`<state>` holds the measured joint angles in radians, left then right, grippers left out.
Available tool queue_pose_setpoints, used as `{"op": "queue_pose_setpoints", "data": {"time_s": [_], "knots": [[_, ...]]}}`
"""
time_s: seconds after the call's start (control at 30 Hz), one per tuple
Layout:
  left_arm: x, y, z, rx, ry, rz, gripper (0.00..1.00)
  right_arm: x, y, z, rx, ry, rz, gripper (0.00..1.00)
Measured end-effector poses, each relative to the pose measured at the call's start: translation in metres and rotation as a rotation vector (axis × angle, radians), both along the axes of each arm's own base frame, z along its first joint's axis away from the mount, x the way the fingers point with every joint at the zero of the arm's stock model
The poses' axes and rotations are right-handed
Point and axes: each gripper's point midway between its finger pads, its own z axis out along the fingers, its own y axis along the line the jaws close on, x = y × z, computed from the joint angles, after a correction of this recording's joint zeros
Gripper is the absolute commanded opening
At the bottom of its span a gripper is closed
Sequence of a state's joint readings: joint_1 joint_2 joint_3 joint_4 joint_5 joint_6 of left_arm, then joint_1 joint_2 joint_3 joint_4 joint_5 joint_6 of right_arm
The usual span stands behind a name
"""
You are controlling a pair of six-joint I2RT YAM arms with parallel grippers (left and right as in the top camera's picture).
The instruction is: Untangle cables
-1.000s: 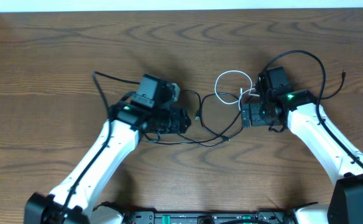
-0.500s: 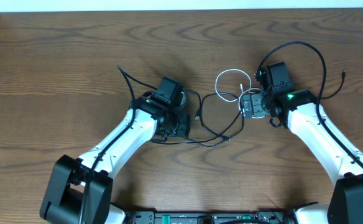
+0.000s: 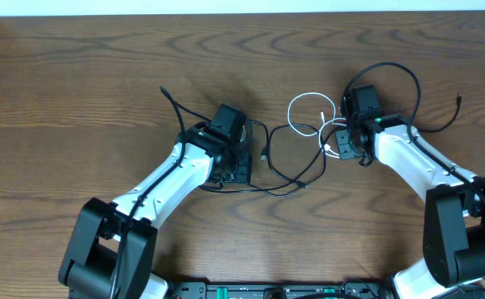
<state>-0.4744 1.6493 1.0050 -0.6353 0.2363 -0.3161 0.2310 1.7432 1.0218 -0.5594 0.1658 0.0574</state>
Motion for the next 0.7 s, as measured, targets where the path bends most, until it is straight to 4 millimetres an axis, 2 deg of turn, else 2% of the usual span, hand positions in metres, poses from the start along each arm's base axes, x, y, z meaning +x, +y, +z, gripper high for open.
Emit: {"op": "queue_pose_setpoints", "data": {"time_s": [0.2, 0.27, 0.33, 0.37, 0.4, 0.43, 0.47, 0.53, 0.6, 0.7], "knots": [[0.0, 0.0, 0.0, 0.0, 0.0, 0.0, 0.57, -0.013, 0.019, 0.004, 0.117, 0.048, 0.03, 0.01], [0.0, 0.0, 0.0, 0.0, 0.0, 0.0, 0.57, -0.016, 0.029, 0.016, 0.175, 0.045, 0.051, 0.01], [0.0, 0.0, 0.0, 0.0, 0.0, 0.0, 0.57, -0.013, 0.043, 0.045, 0.254, -0.008, 0.085, 0.01], [0.0, 0.0, 0.0, 0.0, 0.0, 0.0, 0.57, -0.005, 0.051, 0.072, 0.302, -0.074, 0.108, 0.01], [0.0, 0.0, 0.0, 0.0, 0.0, 0.0, 0.57, 0.006, 0.06, 0.118, 0.356, -0.189, 0.144, 0.01], [0.0, 0.0, 0.0, 0.0, 0.0, 0.0, 0.57, 0.009, 0.063, 0.145, 0.38, -0.255, 0.162, 0.01], [0.0, 0.0, 0.0, 0.001, 0.0, 0.001, 0.57, 0.011, 0.065, 0.164, 0.391, -0.304, 0.173, 0.01], [0.0, 0.0, 0.0, 0.003, 0.0, 0.001, 0.57, 0.012, 0.067, 0.222, 0.423, -0.457, 0.206, 0.01], [0.0, 0.0, 0.0, 0.003, -0.001, 0.001, 0.57, 0.009, 0.067, 0.269, 0.443, -0.591, 0.229, 0.01], [0.0, 0.0, 0.0, 0.003, -0.001, 0.001, 0.57, 0.001, 0.061, 0.327, 0.451, -0.779, 0.244, 0.01]]}}
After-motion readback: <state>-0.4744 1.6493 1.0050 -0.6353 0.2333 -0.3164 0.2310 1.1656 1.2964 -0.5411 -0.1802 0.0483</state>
